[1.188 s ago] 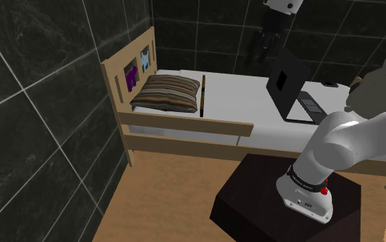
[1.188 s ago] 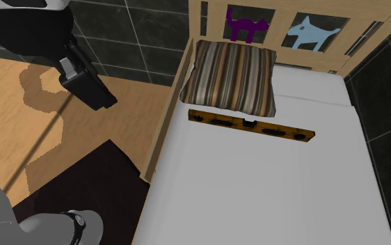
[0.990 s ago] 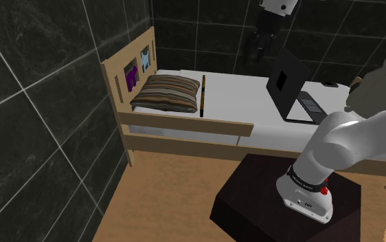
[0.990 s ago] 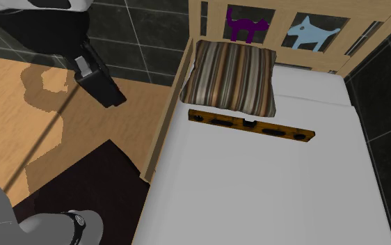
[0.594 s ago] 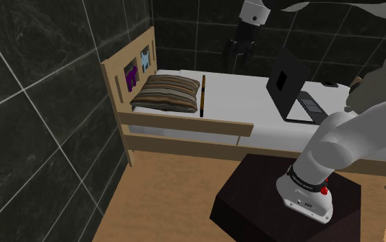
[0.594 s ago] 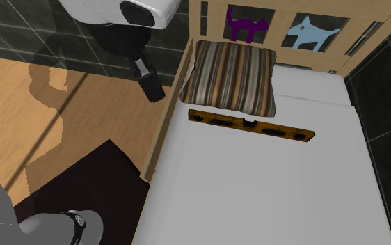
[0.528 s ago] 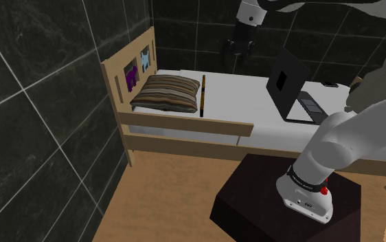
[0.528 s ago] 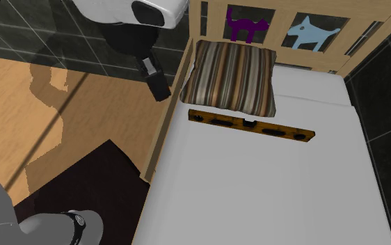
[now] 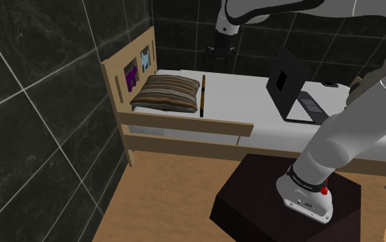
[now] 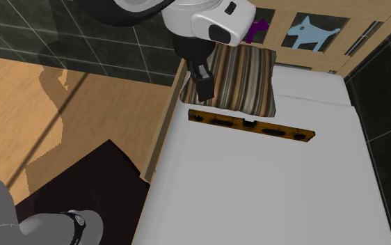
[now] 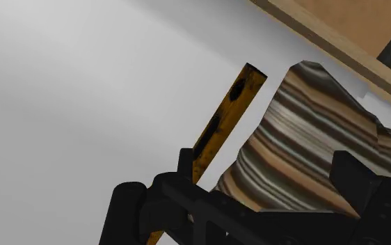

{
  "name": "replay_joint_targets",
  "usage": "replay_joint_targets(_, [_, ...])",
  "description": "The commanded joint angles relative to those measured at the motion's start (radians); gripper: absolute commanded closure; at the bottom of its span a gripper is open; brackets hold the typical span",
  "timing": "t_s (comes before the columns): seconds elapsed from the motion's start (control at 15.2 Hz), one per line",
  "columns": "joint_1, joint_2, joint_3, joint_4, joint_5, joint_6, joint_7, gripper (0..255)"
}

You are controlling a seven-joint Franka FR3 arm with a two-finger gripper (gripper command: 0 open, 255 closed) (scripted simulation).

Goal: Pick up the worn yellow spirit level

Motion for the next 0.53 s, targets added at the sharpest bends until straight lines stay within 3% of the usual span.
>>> replay_joint_targets(0.0, [-0.013,0.066,-0.003,0.033,-0.014,0.026,0.032,0])
replay_joint_targets(0.46, [-0.043,0.318,-0.024,0.219,-0.058,0.063,0.143,0])
